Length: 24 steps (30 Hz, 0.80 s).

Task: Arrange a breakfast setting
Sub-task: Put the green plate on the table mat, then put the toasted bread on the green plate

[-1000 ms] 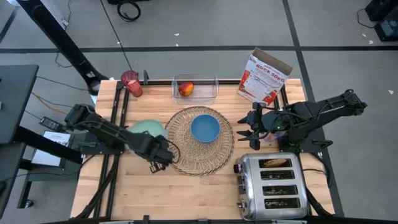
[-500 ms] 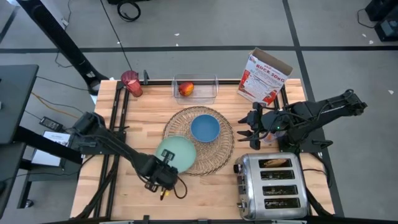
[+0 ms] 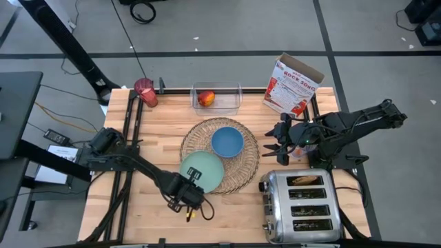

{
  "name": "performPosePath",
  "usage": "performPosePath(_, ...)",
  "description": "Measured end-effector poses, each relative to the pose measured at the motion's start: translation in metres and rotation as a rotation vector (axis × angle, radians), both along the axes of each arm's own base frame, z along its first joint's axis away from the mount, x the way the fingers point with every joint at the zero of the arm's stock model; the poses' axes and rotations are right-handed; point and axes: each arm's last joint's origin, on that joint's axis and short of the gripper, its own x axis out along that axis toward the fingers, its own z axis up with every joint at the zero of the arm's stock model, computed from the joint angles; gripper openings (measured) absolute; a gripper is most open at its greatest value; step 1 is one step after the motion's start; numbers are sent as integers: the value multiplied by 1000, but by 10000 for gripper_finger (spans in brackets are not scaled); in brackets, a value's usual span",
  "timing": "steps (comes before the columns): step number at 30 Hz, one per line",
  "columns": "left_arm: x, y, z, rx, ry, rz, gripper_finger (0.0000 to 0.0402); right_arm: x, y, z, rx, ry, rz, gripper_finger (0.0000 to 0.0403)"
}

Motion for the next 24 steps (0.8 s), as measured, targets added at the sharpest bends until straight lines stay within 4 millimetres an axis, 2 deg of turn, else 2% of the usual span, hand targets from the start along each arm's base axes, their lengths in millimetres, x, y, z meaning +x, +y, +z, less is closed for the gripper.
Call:
performPosePath(6, 2, 4, 0, -21, 10, 44, 85, -1, 2, -1, 48, 29, 50, 213)
performPosePath(11, 5, 0, 16, -61, -16, 83, 124, -6, 7, 21, 78, 76, 90, 213)
performPosePath(17, 4, -2, 51, -174, 13, 151, 166, -20, 20, 44, 183, 256, 178, 213)
performPosePath(20, 2, -3, 77, -254, 24, 236, 173, -31, 32, 43, 231, 376, 227, 213)
performPosePath(24, 7, 6, 111, -397, -64, 397, 173, -45, 48, 41, 267, 460, 312, 213)
